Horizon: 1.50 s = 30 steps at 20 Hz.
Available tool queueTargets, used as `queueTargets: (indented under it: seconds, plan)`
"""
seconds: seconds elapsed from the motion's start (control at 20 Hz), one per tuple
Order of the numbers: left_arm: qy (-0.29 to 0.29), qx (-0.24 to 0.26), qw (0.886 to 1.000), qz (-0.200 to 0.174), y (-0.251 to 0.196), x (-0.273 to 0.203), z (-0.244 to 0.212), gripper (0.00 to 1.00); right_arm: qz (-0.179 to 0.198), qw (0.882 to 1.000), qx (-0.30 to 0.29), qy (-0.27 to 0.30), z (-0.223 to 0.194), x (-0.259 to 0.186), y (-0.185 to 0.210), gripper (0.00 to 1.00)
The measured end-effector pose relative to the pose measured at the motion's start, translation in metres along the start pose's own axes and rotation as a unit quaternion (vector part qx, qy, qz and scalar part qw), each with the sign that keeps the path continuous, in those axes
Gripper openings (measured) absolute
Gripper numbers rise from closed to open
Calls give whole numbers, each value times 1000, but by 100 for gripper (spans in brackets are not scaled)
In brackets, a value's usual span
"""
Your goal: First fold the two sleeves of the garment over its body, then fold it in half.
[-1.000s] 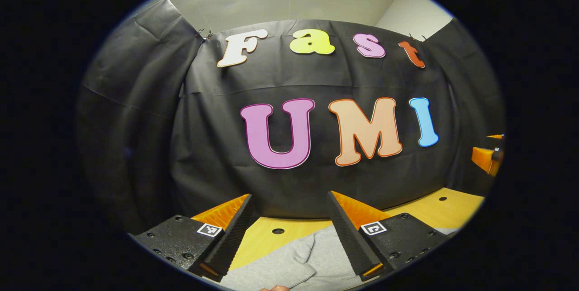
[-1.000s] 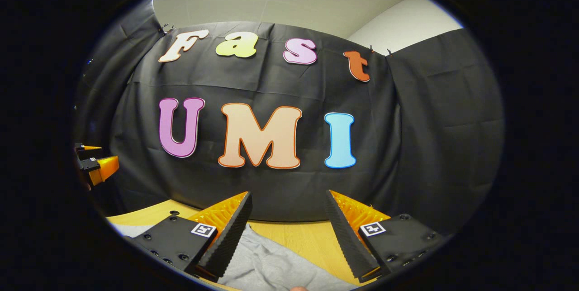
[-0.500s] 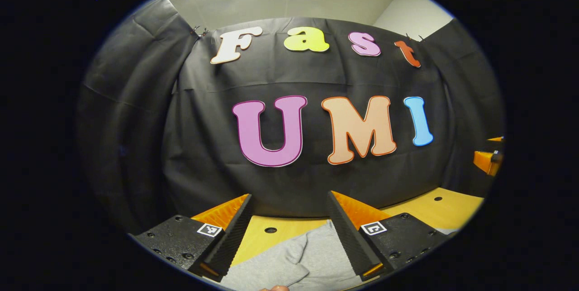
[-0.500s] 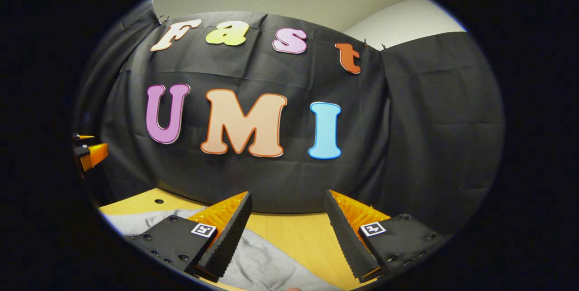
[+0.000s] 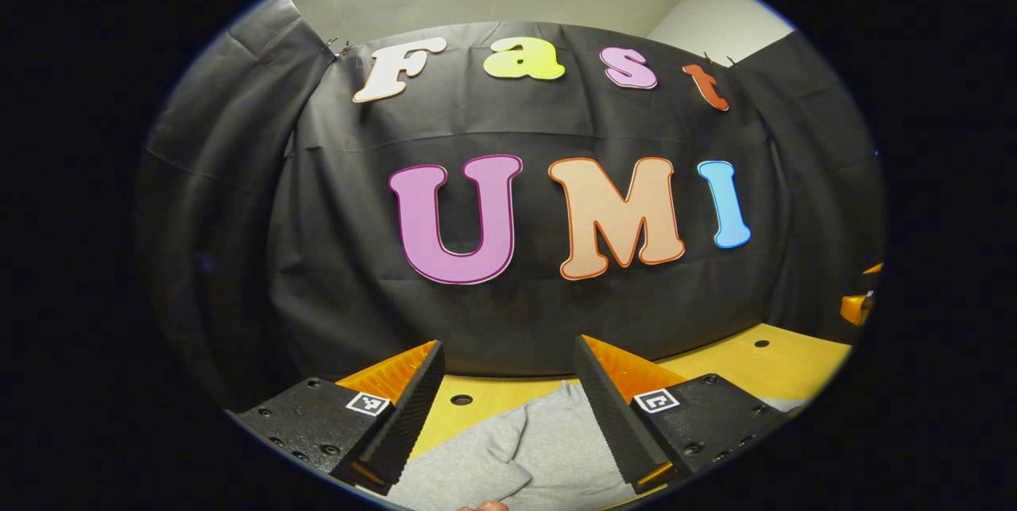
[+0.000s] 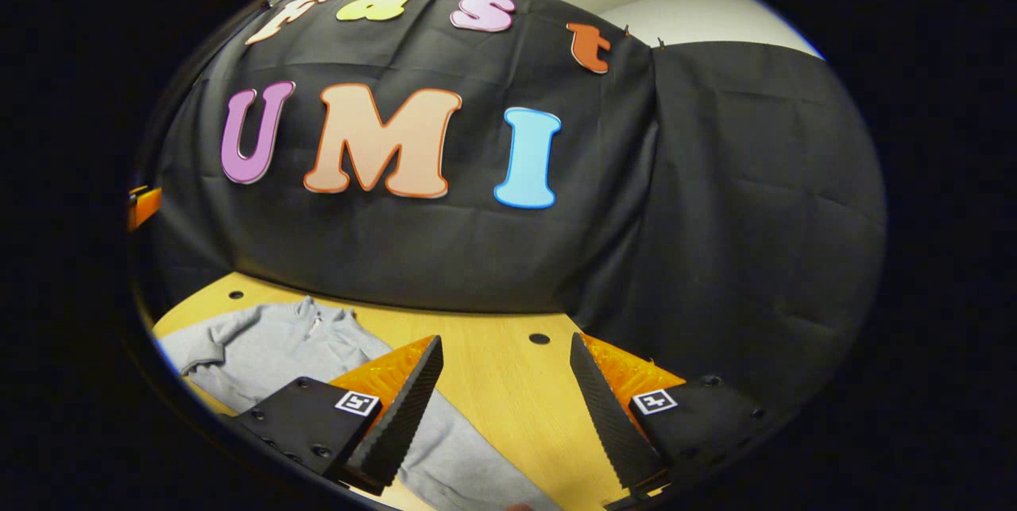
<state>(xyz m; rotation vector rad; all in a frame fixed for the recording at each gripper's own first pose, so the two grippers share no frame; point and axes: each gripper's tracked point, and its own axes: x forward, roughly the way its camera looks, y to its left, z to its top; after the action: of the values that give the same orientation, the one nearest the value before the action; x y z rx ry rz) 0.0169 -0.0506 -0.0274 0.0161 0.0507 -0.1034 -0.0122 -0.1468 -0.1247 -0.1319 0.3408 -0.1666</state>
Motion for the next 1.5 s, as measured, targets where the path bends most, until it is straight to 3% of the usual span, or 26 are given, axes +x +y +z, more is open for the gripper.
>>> queueTargets:
  seconds: [0.45, 0.85, 1.5]
  plan:
    - [13, 4, 999, -31, -27, 6, -13, 95, -22, 988, -16, 152, -123, -23, -45, 100]
    - [20, 4, 999, -40, -40, 9, -17, 95, -19, 961, 0, 277, -219, -63, -62, 100]
    - [36, 1, 998, -46, -49, 11, -28, 95, -23, 920, 42, 390, -299, -101, -59, 100]
